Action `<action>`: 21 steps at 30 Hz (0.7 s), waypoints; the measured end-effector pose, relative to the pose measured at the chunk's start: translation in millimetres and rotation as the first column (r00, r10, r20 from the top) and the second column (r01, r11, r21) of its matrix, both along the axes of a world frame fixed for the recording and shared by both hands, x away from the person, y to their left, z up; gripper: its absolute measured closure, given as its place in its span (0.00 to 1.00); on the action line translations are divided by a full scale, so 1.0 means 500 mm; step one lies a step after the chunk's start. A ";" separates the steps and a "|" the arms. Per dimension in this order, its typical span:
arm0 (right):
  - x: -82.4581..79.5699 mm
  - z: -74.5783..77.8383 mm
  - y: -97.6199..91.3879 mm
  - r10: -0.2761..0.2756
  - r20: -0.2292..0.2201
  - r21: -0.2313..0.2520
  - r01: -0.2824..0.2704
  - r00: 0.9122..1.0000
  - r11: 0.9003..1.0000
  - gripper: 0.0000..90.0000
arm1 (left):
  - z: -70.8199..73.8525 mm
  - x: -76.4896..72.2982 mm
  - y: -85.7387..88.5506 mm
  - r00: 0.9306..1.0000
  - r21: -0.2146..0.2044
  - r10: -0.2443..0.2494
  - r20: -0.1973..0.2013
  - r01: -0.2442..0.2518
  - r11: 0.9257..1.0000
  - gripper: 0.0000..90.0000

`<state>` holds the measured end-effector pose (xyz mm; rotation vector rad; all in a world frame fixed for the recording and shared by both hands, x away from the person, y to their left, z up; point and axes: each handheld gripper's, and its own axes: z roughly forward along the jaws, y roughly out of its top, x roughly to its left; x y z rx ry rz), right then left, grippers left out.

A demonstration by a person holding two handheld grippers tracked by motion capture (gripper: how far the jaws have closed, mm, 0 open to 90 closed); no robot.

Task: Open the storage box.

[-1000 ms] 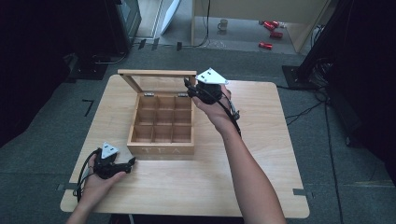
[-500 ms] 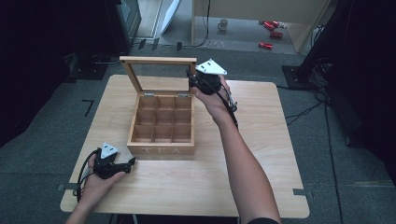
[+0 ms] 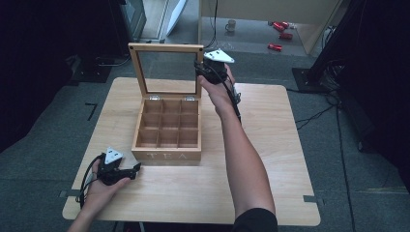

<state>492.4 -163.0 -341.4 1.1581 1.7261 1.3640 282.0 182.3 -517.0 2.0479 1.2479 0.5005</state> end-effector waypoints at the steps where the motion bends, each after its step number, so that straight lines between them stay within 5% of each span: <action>1: 0.006 -0.001 0.000 -0.005 -0.005 0.009 0.005 1.000 1.000 0.74 | 0.000 0.000 0.000 1.000 -0.001 0.000 -0.001 0.000 1.000 0.19; 21: 0.106 -0.016 0.017 -0.109 -0.098 0.071 0.116 0.989 0.991 0.74 | 0.000 0.001 0.000 1.000 -0.005 -0.001 0.001 0.001 1.000 0.19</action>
